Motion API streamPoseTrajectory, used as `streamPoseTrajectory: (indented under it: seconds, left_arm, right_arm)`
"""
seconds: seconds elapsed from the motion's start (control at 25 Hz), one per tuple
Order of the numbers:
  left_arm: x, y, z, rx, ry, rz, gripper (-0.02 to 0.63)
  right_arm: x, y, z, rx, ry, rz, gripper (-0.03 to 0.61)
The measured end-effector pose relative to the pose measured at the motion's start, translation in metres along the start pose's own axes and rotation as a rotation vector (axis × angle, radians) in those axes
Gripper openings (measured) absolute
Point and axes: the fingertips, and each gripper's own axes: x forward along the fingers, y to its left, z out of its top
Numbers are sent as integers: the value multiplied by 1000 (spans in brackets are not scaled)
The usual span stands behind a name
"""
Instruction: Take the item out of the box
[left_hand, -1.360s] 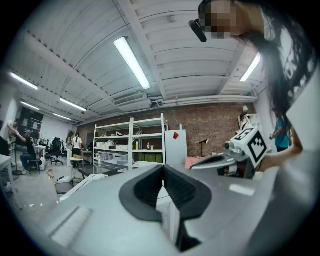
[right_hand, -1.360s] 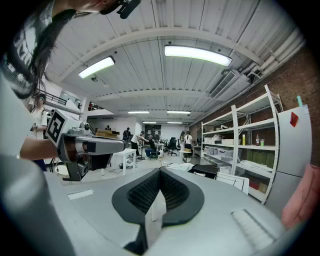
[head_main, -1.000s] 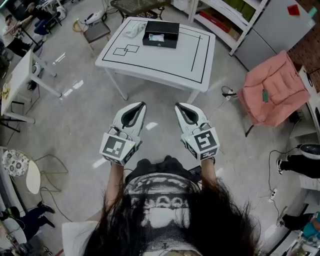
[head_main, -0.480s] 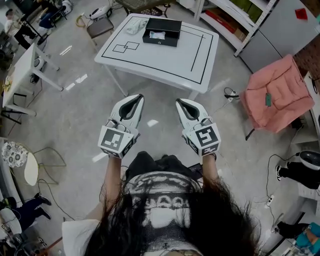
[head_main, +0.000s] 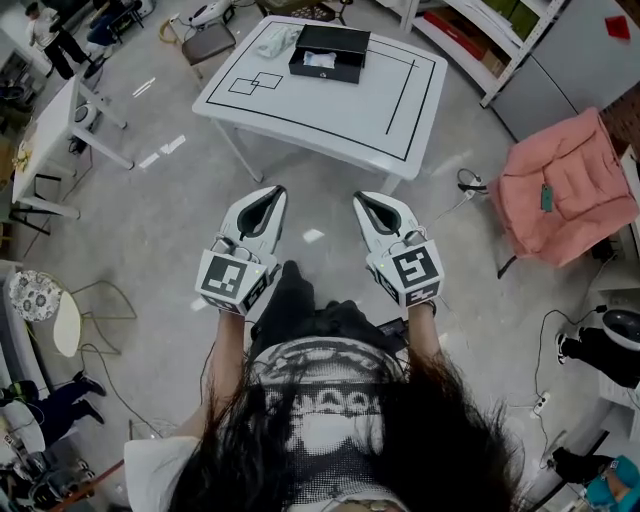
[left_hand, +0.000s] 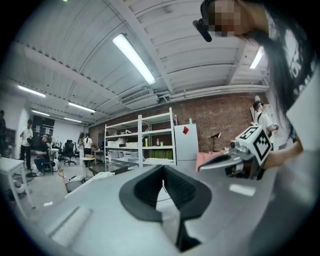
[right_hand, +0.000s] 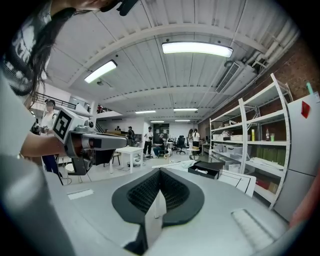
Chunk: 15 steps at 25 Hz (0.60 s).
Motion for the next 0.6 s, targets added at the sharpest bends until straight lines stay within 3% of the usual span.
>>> streamPoseTrajectory:
  seconds: [0.36,0.6]
  left_arm:
    - [22,5,-1,5,6,-30,0]
    - [40,37,-13,-20,13,-50,0]
  right_arm:
    - [16,-13,-5,21,6,-4,-3]
    - [51,-19,-9,31,37,-15,-3]
